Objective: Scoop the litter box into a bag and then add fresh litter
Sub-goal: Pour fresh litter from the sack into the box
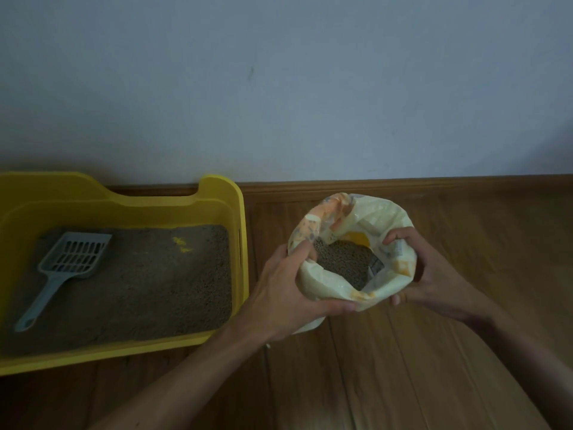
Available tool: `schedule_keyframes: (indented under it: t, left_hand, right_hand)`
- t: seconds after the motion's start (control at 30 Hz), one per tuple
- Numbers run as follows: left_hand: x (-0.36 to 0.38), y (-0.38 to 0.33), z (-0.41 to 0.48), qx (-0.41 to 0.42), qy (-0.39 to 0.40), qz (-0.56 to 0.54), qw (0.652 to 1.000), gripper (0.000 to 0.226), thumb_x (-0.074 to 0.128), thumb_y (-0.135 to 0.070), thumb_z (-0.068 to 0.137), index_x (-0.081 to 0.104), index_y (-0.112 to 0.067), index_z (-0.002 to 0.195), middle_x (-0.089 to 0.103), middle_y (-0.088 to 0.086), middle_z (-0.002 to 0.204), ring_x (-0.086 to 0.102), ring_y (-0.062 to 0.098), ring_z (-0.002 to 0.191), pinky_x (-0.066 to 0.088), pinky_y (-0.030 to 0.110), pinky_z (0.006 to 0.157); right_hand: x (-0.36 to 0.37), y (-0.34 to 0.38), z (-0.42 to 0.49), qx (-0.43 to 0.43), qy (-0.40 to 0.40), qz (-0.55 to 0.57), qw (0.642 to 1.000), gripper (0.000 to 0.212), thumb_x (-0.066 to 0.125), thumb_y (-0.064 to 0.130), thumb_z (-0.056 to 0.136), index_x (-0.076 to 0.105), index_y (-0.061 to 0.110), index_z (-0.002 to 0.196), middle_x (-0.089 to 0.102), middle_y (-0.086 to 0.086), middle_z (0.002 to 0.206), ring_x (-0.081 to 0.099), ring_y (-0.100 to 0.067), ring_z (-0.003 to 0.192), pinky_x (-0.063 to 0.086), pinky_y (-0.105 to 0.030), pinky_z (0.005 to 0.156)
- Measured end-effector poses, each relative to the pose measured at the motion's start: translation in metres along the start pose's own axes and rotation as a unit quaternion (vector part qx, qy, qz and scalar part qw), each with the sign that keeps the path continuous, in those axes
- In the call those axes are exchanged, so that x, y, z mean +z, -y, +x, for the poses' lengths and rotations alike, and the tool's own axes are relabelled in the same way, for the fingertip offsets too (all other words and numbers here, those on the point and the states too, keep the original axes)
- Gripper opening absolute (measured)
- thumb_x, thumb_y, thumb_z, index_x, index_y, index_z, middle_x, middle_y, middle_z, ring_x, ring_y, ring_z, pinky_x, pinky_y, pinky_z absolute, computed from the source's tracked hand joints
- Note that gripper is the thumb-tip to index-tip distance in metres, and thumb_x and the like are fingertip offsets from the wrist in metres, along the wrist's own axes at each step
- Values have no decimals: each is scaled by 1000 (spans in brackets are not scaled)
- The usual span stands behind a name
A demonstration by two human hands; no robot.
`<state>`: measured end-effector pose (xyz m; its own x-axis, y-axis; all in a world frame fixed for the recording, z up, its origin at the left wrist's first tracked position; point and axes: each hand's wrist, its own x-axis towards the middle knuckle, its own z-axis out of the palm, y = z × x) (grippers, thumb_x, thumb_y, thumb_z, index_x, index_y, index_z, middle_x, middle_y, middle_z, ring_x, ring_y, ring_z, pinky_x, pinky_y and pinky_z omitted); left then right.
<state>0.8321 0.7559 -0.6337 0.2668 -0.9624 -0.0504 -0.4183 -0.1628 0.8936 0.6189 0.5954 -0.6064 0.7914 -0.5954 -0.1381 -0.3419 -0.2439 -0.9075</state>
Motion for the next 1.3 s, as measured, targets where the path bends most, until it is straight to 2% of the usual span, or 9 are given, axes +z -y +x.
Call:
schedule_keyframes:
  t: [0.07, 0.17, 0.43, 0.53, 0.67, 0.8, 1.0, 1.13, 1.3]
  left_hand:
    - [-4, -2, 0, 5, -12, -10, 1000, 64, 74, -77, 45, 45, -38, 88, 45, -14, 94, 45, -2, 84, 34, 17, 63]
    - [-11, -2, -1, 9, -30, -22, 999, 65, 74, -77, 46, 46, -37, 88, 47, -11, 95, 48, 2, 86, 41, 21, 65]
    - [-28, 2, -4, 13, -87, -46, 995, 62, 76, -74, 50, 45, -33, 84, 51, -3, 89, 52, 10, 78, 35, 20, 58]
    - [-31, 5, -6, -2, -106, -71, 992, 60, 79, -70, 52, 45, -30, 82, 55, 1, 87, 55, 15, 78, 42, 26, 57]
    - [-37, 9, -10, -39, -135, -125, 982, 58, 78, -69, 52, 46, -30, 81, 58, 5, 88, 59, 20, 80, 48, 36, 56]
    - [-46, 10, -15, -43, -156, -147, 976, 58, 79, -64, 53, 48, -24, 81, 61, 6, 85, 62, 23, 78, 52, 49, 59]
    - [-55, 10, -25, -32, -181, -193, 964, 56, 80, -56, 57, 47, -17, 79, 57, 7, 73, 53, 11, 62, 43, 31, 49]
    - [-56, 10, -30, -40, -197, -227, 953, 57, 79, -56, 57, 48, -14, 81, 57, 2, 71, 54, 9, 61, 44, 29, 49]
    - [-56, 12, -33, -44, -217, -271, 937, 42, 80, -52, 58, 52, -27, 76, 62, -10, 70, 60, 5, 65, 46, 24, 52]
  right_hand:
    - [-1, 9, 3, -2, 7, 3, 1000, 96, 88, 57, 51, 44, 9, 122, 50, -4, 118, 56, -32, 106, 57, -42, 83]
    - [0, 21, 8, 4, 17, 5, 1000, 94, 84, 61, 56, 43, 9, 122, 52, -4, 116, 58, -33, 104, 56, -37, 82]
    - [8, 48, 28, 3, 18, -44, 999, 76, 82, 46, 63, 45, 13, 121, 53, -12, 110, 58, -31, 94, 53, -27, 74]
    - [14, 58, 38, 4, 19, -47, 999, 80, 82, 56, 62, 46, 14, 120, 53, -11, 107, 56, -38, 92, 54, -38, 73]
    - [26, 70, 53, -5, 12, -61, 998, 76, 80, 62, 61, 50, 18, 115, 53, -22, 105, 54, -47, 90, 50, -58, 71]
    - [36, 79, 64, -10, 20, -70, 997, 72, 79, 63, 62, 51, 20, 113, 54, -25, 101, 53, -48, 85, 49, -57, 67]
    - [44, 97, 79, -13, 58, -117, 991, 76, 77, 66, 61, 50, 21, 116, 53, -19, 104, 54, -38, 84, 49, -41, 63]
    - [46, 108, 86, -11, 77, -133, 988, 70, 78, 56, 63, 50, 22, 117, 57, -10, 100, 55, -16, 77, 49, -34, 61]
    - [52, 125, 95, -9, 92, -160, 983, 72, 77, 64, 60, 50, 25, 114, 60, -8, 100, 59, -15, 76, 52, -38, 63]
